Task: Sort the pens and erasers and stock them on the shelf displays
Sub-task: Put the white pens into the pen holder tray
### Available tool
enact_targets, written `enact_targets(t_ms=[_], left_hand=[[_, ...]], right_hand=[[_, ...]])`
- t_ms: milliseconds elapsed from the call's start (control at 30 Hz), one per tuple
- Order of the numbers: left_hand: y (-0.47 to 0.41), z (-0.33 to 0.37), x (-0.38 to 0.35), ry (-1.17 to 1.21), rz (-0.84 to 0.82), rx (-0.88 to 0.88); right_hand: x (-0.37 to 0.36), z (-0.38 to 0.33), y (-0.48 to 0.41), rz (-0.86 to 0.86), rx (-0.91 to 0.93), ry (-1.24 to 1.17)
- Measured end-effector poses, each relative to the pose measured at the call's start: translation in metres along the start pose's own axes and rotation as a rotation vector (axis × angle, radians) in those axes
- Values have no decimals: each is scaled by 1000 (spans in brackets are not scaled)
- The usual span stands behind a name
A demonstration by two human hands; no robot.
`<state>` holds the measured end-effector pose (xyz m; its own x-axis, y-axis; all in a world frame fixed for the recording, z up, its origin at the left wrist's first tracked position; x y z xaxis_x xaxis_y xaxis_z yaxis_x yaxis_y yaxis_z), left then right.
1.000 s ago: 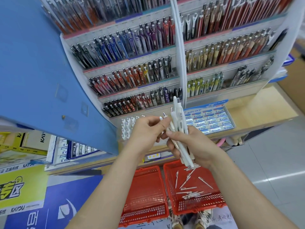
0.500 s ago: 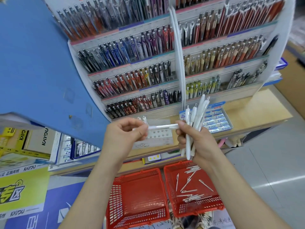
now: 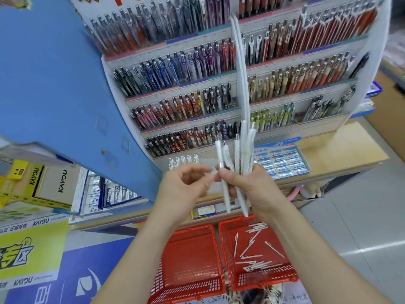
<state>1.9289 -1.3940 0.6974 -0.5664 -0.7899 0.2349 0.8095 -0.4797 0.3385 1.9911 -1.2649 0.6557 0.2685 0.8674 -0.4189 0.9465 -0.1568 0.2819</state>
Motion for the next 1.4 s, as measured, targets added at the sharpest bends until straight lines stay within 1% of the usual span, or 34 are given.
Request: enact_targets(t_ms=[67, 133, 200, 333, 367, 433, 500, 533, 600, 667, 767, 967, 1167, 1400], left_hand=[[-6, 15, 12, -3, 17, -74], [-12, 27, 13, -59, -41, -123], [-17, 33, 11, -103, -103, -128], [-21, 37, 13, -160, -160, -134], [-21, 37, 17, -164, -138, -137], [-22, 38, 32, -129, -25, -145], [-26, 35, 52, -123, 120, -147], [-28, 32, 60, -151, 175, -147], [-33, 23, 67, -217, 236, -137], [-37, 13, 67, -283, 266, -135], [-40, 0, 62, -392, 294, -148], [-46, -19, 58, -497, 307, -133], [-57, -25, 52, -579, 276, -133], [-62, -24, 43, -618, 232, -145]], right_hand=[[1, -2, 0, -31, -13, 155], [-1, -2, 0, -78, -35, 258], [-3, -2, 1, -106, -43, 309], [1, -1, -1, -124, -59, 351], [4, 1, -2, -107, -66, 344], [21, 6, -5, 9, -81, 306], [43, 14, -6, 152, -100, 196], [52, 20, -6, 194, -121, 129], [66, 32, -7, 221, -164, 41], [74, 41, -7, 227, -189, 14], [80, 49, -8, 248, -165, 3], [88, 60, -19, 347, -130, 149], [75, 61, -39, 366, -100, 249], [71, 67, -55, 364, -107, 391]])
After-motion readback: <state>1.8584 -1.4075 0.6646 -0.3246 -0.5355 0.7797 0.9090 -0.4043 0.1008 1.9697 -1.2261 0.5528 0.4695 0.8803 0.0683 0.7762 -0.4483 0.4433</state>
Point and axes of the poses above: each hand's wrist, its own y-axis away from the middle knuckle, its own x-axis out of the back of the hand, z = x × y, the point moved 8 cm from there along -y, towards the middle knuckle, and after that the axes turned 7 degrees about -z, right-handed, at the moved point
